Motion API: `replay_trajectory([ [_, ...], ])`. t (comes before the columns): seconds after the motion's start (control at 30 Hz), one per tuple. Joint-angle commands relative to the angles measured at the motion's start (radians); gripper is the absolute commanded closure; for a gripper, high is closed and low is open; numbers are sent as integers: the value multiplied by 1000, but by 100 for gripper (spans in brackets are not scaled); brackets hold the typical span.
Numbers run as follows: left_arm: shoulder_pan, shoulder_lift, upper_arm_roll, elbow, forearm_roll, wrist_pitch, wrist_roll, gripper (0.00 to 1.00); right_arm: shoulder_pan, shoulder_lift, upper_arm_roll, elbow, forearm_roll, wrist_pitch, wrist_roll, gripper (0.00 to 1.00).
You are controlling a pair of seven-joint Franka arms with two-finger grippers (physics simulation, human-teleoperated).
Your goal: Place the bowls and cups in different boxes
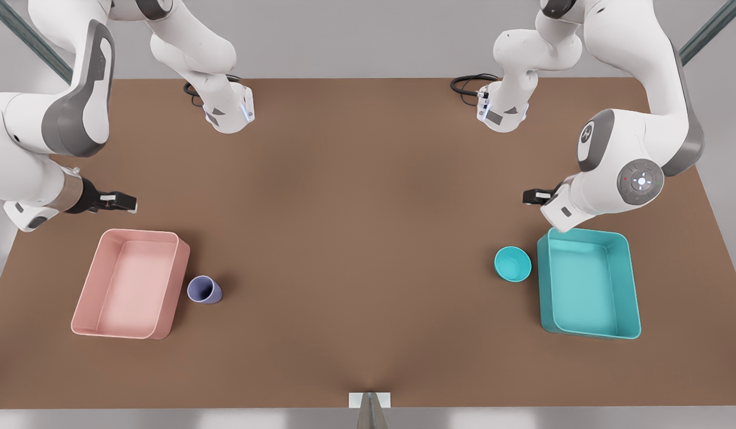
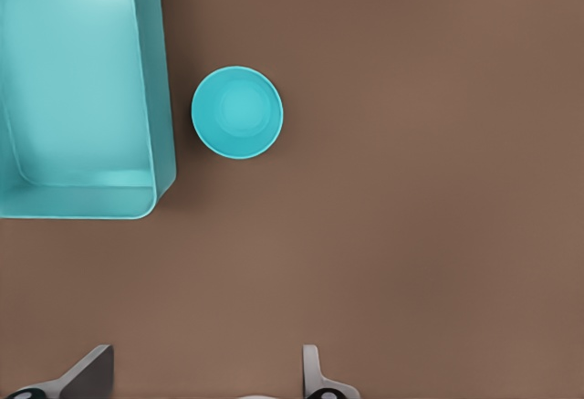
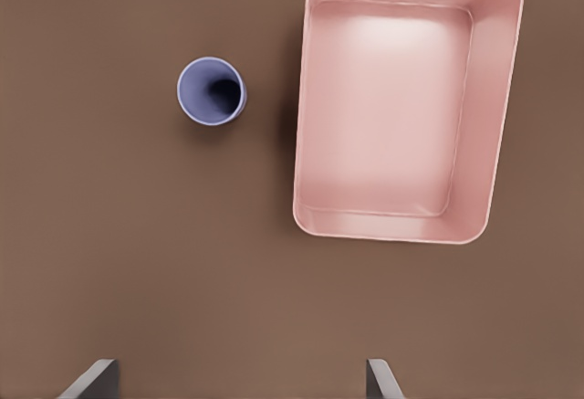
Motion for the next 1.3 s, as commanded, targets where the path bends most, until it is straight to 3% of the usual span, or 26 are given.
replay_trajectory([
  [0.0,0,0,0,0,0,6,-49,0,0,0,1,1,0,16,-43,0],
  [0.07,-23,41,1,-13,3,76,-52,0,5,10,6,4,-3,19,-42,0],
  [0.17,-98,187,8,-184,100,549,-57,0,101,151,9,12,-1,143,-40,0],
  [0.3,-95,287,9,-349,126,892,-52,0,113,294,5,9,-3,324,-12,0],
  [0.57,-92,312,17,-415,183,926,-54,0,110,425,-3,7,-31,519,4,0],
  [0.8,-87,362,32,-418,183,926,-54,1,112,471,-2,-1,-49,537,40,0],
  [0.87,-89,362,41,-417,183,925,-54,42,110,483,-2,-7,-49,537,52,0],
  [0.9,-89,362,47,-417,183,925,-55,56,107,492,-2,-7,-47,539,52,0],
  [1.0,-95,361,54,-414,181,920,-86,75,103,509,-3,-7,-47,557,52,0],
  [1.2,-124,324,52,-406,137,888,-233,79,97,537,-3,2,-44,591,52,0],
  [1.27,-129,215,54,-334,143,666,-239,79,97,541,-3,2,-43,591,54,0],
])
